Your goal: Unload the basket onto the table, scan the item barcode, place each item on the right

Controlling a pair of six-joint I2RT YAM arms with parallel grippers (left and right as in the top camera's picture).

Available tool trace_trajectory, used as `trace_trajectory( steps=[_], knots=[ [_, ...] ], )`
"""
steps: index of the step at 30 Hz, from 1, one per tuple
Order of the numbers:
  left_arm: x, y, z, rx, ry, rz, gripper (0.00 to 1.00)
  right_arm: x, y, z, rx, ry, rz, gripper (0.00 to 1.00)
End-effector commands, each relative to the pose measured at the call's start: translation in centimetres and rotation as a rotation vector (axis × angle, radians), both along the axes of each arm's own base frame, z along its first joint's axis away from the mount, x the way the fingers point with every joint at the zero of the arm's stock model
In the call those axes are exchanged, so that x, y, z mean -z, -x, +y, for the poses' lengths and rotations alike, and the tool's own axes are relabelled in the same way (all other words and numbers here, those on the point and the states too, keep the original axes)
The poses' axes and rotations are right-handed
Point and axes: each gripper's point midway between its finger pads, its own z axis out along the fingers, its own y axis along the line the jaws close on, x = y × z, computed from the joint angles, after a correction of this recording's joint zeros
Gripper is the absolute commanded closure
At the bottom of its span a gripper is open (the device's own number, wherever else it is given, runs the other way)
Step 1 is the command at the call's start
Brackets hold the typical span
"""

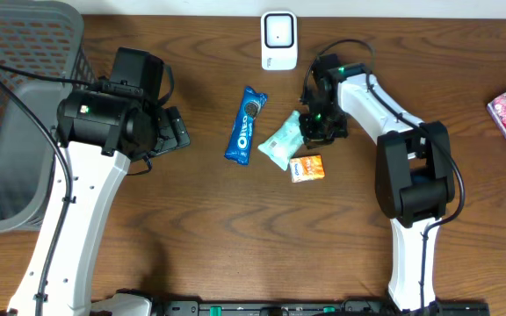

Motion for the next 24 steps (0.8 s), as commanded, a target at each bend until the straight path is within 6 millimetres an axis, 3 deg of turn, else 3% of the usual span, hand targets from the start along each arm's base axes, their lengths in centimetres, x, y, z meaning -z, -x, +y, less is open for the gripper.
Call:
trace_trajectory(
  steps=[1,5,10,15,17,18,21,24],
  knots=[
    [-0.4,0.1,0.3,-0.011,-0.001,-0.014,0.02,0.7,-0.5,1.5,0.029,-0.002,-0.038,0.99],
    [-0.4,0.1,0.3,-0.011,-0.001,-0.014,0.02,-0.5,-2.2,7.6,0.002,-0.198,-0.132,0.95],
    [-0.4,0.1,0.3,-0.011,-0.001,-0.014,0.02,-1.0,-2.3,10.5,0.015,-0.224,-0.169,0.99],
    [-0.4,0.1,0.3,-0.011,-0.001,-0.014,0.02,-3.3,-2.8,8.8,0.011,-0.196,-0.139,0.97],
    [-0.4,0.1,0.3,-0.011,-0.001,-0.014,0.02,-4.6,-2.9,7.5,-0.008,-0.177,-0.126,0.93],
    [-0.4,0.1,0.3,-0.011,-0.001,-0.014,0.02,-5.7,-2.8,6.1,-0.047,-0.146,-0.117,0.84],
    [-0.4,0.1,0.3,-0.011,-0.001,-0.014,0.02,-6.4,-2.2,3.4,-0.141,-0.059,-0.104,0.78],
    [-0.4,0.1,0.3,-0.011,-0.001,-0.014,0.02,-5.9,-0.2,0.8,-0.338,-0.014,-0.048,0.75]
  ],
)
